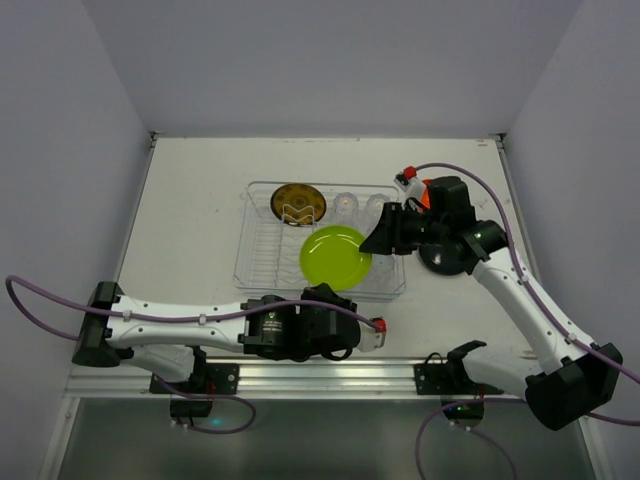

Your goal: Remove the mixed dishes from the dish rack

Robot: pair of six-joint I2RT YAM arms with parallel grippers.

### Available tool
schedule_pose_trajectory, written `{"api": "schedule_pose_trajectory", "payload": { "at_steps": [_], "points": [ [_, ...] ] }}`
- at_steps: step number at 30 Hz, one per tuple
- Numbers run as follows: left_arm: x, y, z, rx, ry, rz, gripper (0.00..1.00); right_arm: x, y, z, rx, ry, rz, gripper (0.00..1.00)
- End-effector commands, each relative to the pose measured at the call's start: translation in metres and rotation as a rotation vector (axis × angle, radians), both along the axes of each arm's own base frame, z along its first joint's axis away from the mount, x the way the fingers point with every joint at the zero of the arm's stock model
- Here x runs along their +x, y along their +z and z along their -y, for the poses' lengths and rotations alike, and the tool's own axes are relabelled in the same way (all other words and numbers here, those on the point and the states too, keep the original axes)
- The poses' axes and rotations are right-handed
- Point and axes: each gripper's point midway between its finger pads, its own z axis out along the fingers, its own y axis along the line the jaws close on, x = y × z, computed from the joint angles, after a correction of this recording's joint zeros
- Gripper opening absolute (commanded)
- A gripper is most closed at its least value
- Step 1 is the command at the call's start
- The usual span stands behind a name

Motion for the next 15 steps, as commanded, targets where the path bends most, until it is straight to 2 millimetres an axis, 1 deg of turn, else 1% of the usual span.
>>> {"api": "schedule_pose_trajectory", "payload": {
  "at_steps": [1,2,3,4,5,6,7,10,11,12,13,14,15],
  "points": [
    [0.000,0.004,0.007,0.023,-0.043,0.032,0.00,0.007,-0.001,-0.005,0.022,-0.008,0.010,0.42],
    [0.000,0.003,0.008,0.026,-0.045,0.033,0.00,0.008,-0.003,-0.007,0.025,-0.007,0.003,0.41],
    [0.000,0.004,0.011,0.019,-0.050,0.039,0.00,0.007,-0.003,-0.009,0.032,-0.004,-0.008,0.37],
    [0.002,0.005,0.012,0.014,-0.047,0.046,0.00,0.009,-0.003,-0.010,0.036,-0.008,-0.008,0.36],
    [0.002,0.005,0.013,0.011,-0.050,0.049,0.00,0.010,-0.007,-0.010,0.034,-0.010,-0.016,0.31],
    [0.002,0.006,0.016,-0.006,-0.052,0.053,0.00,0.011,-0.007,-0.010,0.036,-0.013,-0.017,0.24],
    [0.003,0.008,0.016,-0.013,-0.047,0.063,0.00,0.012,-0.008,-0.010,0.035,-0.021,-0.019,0.13],
    [0.005,0.012,0.021,-0.045,-0.051,0.075,0.00,0.015,-0.009,-0.009,0.036,-0.038,-0.016,0.12],
    [0.004,0.012,0.022,-0.051,-0.055,0.078,0.00,0.015,-0.010,-0.009,0.033,-0.039,-0.020,0.08],
    [0.006,0.014,0.024,-0.067,-0.058,0.085,0.00,0.015,-0.010,-0.010,0.030,-0.038,-0.021,0.00],
    [0.009,0.012,0.022,-0.065,-0.049,0.093,0.00,0.018,-0.012,-0.007,0.017,-0.058,-0.017,0.00],
    [0.010,0.012,0.022,-0.073,-0.042,0.100,0.00,0.020,-0.012,-0.005,0.007,-0.075,-0.012,0.00],
    [0.015,0.014,0.022,-0.106,-0.016,0.107,0.00,0.022,-0.011,-0.002,0.001,-0.102,-0.002,0.00]
  ]
}}
